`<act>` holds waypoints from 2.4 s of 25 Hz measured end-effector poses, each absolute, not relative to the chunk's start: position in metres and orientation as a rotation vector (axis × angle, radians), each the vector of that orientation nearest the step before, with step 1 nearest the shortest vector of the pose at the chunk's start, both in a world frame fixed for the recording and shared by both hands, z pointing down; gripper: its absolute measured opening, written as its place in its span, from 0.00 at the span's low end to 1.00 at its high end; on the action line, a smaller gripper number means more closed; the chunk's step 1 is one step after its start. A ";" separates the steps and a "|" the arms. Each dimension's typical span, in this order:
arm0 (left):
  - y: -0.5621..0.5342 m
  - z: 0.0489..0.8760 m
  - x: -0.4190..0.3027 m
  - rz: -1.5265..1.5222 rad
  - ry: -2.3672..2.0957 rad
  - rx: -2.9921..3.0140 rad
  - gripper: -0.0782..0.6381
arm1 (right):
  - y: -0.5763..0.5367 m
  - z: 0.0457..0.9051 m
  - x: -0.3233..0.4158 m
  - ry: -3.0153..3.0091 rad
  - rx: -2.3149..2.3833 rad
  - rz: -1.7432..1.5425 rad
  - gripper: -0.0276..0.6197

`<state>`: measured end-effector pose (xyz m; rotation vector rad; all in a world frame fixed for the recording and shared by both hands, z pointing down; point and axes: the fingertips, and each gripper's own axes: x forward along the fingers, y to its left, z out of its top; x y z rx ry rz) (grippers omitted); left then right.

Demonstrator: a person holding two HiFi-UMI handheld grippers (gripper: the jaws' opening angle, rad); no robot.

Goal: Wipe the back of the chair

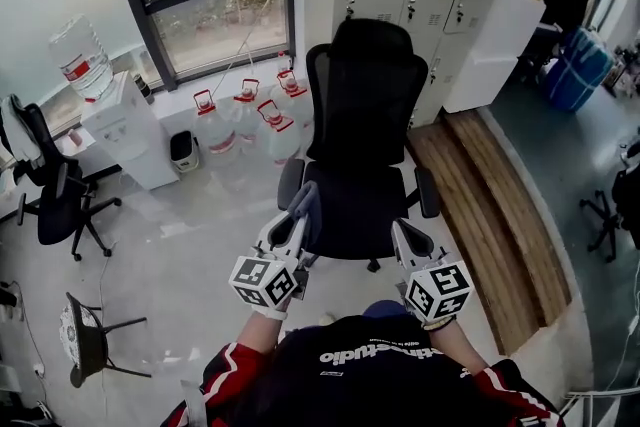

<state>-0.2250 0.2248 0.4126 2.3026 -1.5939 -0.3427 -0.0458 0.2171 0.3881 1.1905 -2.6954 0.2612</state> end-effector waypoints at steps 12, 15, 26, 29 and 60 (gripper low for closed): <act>0.192 0.417 -0.240 -0.364 -1.598 2.277 0.19 | 0.176 0.386 -0.073 -2.720 1.121 0.246 0.06; 0.177 0.418 -0.249 -0.345 -1.632 2.266 0.19 | 0.158 0.386 -0.085 -2.747 1.081 0.242 0.06; 0.050 0.430 -0.265 -0.257 -1.714 2.217 0.19 | 0.029 0.392 -0.102 -2.800 0.988 0.284 0.06; -0.004 0.431 -0.265 -0.231 -1.740 2.227 0.19 | -0.018 0.395 -0.099 -2.802 0.978 0.299 0.06; -0.411 0.542 -0.346 -0.057 -2.014 1.995 0.19 | -0.275 0.448 -0.049 -2.781 0.964 0.423 0.07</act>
